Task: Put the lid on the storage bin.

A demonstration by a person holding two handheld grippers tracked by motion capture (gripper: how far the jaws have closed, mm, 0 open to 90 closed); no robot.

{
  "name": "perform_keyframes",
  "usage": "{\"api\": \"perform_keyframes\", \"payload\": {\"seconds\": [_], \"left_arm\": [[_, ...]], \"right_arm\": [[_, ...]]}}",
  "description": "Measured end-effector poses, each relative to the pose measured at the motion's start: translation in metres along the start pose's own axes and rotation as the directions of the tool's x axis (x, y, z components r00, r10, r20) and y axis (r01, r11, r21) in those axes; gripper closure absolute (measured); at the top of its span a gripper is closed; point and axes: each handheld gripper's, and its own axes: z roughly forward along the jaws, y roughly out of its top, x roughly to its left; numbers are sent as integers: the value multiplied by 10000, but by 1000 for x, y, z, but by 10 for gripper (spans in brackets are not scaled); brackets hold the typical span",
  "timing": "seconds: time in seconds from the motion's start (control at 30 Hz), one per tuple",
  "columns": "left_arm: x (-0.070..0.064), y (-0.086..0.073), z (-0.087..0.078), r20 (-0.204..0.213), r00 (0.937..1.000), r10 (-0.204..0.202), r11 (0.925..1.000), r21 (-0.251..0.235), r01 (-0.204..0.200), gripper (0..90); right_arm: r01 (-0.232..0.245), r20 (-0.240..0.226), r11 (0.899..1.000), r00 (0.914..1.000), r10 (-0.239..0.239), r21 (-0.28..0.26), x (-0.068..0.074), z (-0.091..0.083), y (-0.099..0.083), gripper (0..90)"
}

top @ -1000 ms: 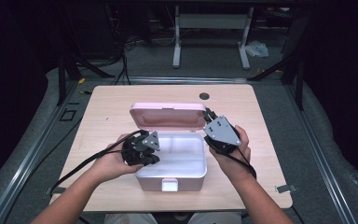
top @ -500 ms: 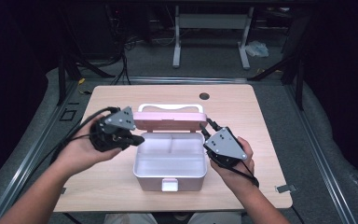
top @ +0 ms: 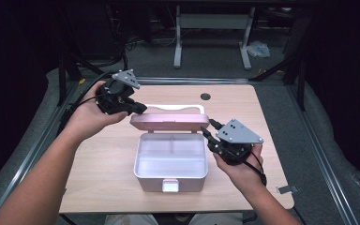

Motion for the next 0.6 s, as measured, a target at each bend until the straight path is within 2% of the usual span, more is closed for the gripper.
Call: {"api": "perform_keyframes", "payload": {"seconds": [0.1, 0.23, 0.37, 0.6], "left_arm": [[-2, -1, 6, 21, 10000, 76, 9996, 288, -77, 900], [-12, -8, 12, 297, 9993, 208, 9995, 242, -215, 900], [-25, -18, 19, 553, 9973, 485, 9982, 331, -504, 900], [-38, -41, 37, 1129, 9922, 534, 9978, 323, -574, 900]], "right_arm": [[-286, -176, 9995, 9994, 289, 159, -5, -1, -2, 655], [-747, -798, 9956, 9937, 790, 558, -6, -5, -5, 654], [-698, -1289, 9908, 9880, 847, 1159, -2, -12, -12, 633], [-714, -1990, 9769, 9736, 1122, 2015, 8, -23, -37, 620]]}}
